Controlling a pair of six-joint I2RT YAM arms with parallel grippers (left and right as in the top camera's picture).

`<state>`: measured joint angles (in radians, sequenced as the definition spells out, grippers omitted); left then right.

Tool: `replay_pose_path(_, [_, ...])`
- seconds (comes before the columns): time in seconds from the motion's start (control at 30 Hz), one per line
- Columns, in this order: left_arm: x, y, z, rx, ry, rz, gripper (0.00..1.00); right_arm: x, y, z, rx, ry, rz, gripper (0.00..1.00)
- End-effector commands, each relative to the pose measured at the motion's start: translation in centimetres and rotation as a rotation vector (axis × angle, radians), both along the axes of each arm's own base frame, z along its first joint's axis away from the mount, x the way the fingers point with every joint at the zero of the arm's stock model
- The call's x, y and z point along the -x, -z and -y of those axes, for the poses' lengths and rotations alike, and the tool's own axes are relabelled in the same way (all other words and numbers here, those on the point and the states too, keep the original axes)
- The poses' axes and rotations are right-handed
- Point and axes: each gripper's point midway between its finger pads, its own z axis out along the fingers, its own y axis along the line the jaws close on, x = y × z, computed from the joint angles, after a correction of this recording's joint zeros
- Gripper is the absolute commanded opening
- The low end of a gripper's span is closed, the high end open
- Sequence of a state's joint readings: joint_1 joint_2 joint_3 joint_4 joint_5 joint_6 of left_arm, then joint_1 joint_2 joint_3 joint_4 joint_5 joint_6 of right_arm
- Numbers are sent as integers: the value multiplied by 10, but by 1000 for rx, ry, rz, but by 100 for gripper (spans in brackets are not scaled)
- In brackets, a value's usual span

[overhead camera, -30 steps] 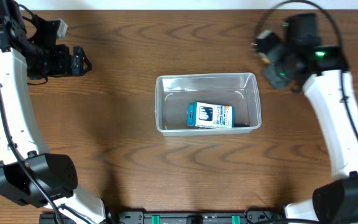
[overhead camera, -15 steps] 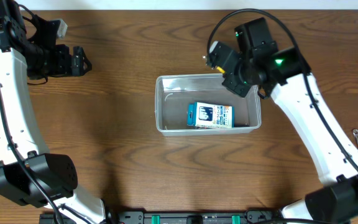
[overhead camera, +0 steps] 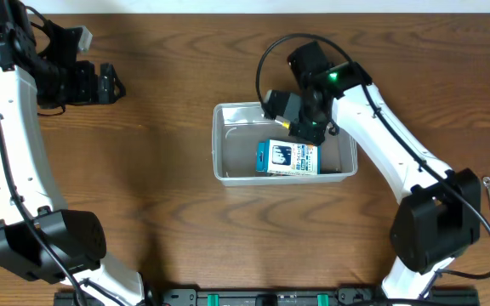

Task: Pack container
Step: 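Lower the screwdriver into the container and open the right gripper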

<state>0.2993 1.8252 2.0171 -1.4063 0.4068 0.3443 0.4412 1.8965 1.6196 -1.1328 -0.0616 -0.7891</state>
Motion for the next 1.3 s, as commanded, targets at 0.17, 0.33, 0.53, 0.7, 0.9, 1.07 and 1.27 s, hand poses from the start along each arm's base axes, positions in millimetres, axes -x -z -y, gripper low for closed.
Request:
replay_pose_path(0.17, [2,0,-2,-7,-4,-4,98,9,13,-7,22,-143,-50,1])
replay_pose_path(0.33, [2,0,-2,-7,-3,-4,98,9,27,-6,40,-187,-79,1])
replay_pose_path(0.53, [2,0,-2,-7,-3,-4,98,11,39,-5,52,-190,-110,6])
replay_pose_path(0.7, [2,0,-2,-7,-3,-4,98,9,41,-6,51,-190,-108,20])
replay_pose_path(0.9, [2,0,-2,-7,-3,-4,98,9,41,-6,50,-179,-108,99])
replay_pose_path(1.07, [2,0,-2,-7,-3,-4,98,8,38,-7,45,-130,-107,99])
replay_pose_path(1.27, [2,0,-2,-7,-3,-4,98,-8,-7,-15,-13,46,-36,99])
